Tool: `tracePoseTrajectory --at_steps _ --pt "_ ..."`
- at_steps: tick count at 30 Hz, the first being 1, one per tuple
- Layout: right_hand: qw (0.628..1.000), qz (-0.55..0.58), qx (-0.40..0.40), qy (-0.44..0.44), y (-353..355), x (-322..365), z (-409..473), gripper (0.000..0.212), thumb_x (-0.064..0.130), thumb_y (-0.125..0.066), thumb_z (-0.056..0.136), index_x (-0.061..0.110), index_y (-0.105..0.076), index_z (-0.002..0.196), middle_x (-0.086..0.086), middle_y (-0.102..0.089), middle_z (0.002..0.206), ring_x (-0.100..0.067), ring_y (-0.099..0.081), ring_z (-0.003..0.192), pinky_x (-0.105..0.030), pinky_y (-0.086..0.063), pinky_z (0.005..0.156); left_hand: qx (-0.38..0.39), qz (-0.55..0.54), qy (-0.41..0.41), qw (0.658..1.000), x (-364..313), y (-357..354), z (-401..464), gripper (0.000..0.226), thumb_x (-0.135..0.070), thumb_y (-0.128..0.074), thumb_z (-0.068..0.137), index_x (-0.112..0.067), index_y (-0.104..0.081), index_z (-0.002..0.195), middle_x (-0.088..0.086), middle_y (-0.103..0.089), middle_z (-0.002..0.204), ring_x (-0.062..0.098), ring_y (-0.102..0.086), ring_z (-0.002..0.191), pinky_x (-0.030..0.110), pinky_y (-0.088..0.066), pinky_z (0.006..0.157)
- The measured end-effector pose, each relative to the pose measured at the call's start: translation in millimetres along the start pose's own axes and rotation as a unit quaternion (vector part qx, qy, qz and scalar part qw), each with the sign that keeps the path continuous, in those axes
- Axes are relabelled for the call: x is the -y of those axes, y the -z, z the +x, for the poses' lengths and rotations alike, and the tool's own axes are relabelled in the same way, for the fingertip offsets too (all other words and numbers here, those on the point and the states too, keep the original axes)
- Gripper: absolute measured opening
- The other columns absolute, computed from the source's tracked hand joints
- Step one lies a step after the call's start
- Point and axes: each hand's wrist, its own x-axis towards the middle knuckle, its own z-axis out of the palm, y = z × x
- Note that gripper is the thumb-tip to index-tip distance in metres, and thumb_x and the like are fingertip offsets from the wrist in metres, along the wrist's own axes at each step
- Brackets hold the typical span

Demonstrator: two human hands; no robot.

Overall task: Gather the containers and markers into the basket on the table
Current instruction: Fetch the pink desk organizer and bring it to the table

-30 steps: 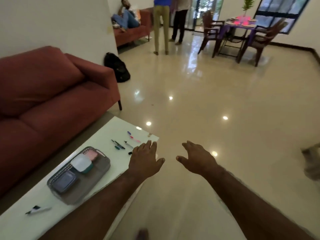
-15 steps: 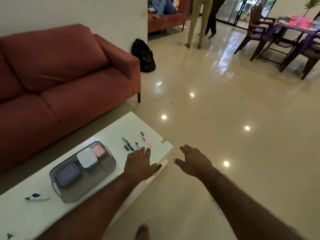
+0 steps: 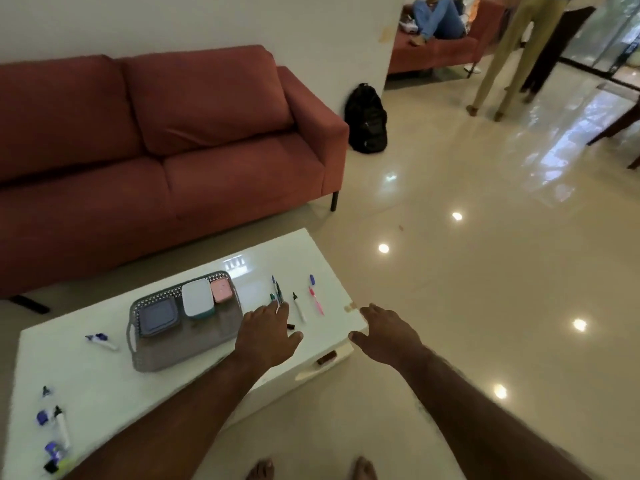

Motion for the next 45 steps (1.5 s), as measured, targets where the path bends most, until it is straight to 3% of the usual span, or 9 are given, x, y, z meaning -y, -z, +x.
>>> tracePoseTrajectory --at_steps 5,14,22,29,33,37,41,45 --pt "0.998 -0.019 0.017 0.061 6 -25 35 0.062 0.054 -0.054 0.087 0.019 -0.048 0.138 0.0 -0.054 0.137 -0.026 -0.05 0.125 -0.042 -0.048 0.098 0.008 0.001 0.072 0.997 -22 -18 -7 0.074 -0.062 -0.041 0.092 -0.018 -0.03 0.15 0.005 -0.037 0.154 0.026 -0.041 0.137 0.04 -0.033 0.11" --pt "0.993 -0.04 0.058 0.096 -23 -37 76 0.059 0.048 -0.055 0.09 0.013 -0.047 0.137 -0.007 -0.052 0.14 -0.03 -0.048 0.129 -0.039 -0.044 0.102 0.019 -0.026 0.144 0.989 -28 -55 -2 0.073 -0.059 -0.041 0.094 -0.017 -0.028 0.151 0.008 -0.03 0.159 0.027 -0.037 0.14 0.04 -0.032 0.111" --pt "0.989 -0.048 0.108 0.088 -120 -49 123 0.054 0.048 -0.054 0.092 0.015 -0.048 0.135 -0.007 -0.054 0.136 -0.029 -0.05 0.126 -0.037 -0.043 0.098 0.031 -0.06 0.158 0.985 -15 -144 60 0.067 -0.055 -0.043 0.095 -0.015 -0.034 0.148 0.01 -0.03 0.159 0.029 -0.036 0.141 0.041 -0.032 0.112" --pt "0.977 -0.03 0.208 0.032 -245 -78 174 0.062 0.054 -0.049 0.093 0.02 -0.04 0.145 -0.005 -0.048 0.146 -0.025 -0.043 0.137 -0.037 -0.037 0.108 0.004 -0.055 0.199 0.979 11 -251 117 0.052 -0.037 -0.041 0.1 -0.008 -0.045 0.143 0.016 -0.036 0.155 0.033 -0.034 0.142 0.044 -0.031 0.112" --pt "0.97 -0.011 0.242 -0.021 -323 -107 210 0.061 0.054 -0.05 0.09 0.018 -0.045 0.138 -0.007 -0.054 0.14 -0.028 -0.048 0.132 -0.038 -0.042 0.106 -0.013 -0.04 0.207 0.977 35 -320 161 0.055 -0.036 -0.036 0.102 -0.006 -0.037 0.149 0.016 -0.029 0.159 0.034 -0.025 0.147 0.046 -0.026 0.117" --pt "0.968 0.01 0.247 -0.054 -380 -129 253 0.06 0.052 -0.051 0.09 0.014 -0.046 0.136 -0.01 -0.055 0.138 -0.031 -0.05 0.13 -0.039 -0.044 0.104 -0.045 -0.037 0.22 0.974 50 -381 185 0.065 -0.043 -0.022 0.101 -0.004 -0.028 0.153 0.018 -0.024 0.16 0.036 -0.021 0.149 0.051 -0.023 0.119" --pt "0.969 0.045 0.23 -0.081 -422 -138 299 0.061 0.049 -0.052 0.093 0.009 -0.045 0.138 -0.014 -0.057 0.137 -0.032 -0.052 0.128 -0.038 -0.045 0.103 -0.127 -0.026 0.204 0.97 54 -411 184 0.066 -0.045 -0.024 0.101 -0.003 -0.028 0.152 0.019 -0.025 0.16 0.035 -0.02 0.149 0.051 -0.017 0.12" --pt "0.952 0.16 0.192 -0.175 -454 -142 340 0.059 0.048 -0.052 0.094 0.007 -0.05 0.136 -0.012 -0.055 0.141 -0.031 -0.05 0.13 -0.031 -0.039 0.102 -0.111 0.018 0.188 0.976 57 -408 187 0.068 -0.045 -0.025 0.099 0.0 -0.028 0.15 0.024 -0.027 0.157 0.041 -0.024 0.145 0.054 -0.023 0.116"
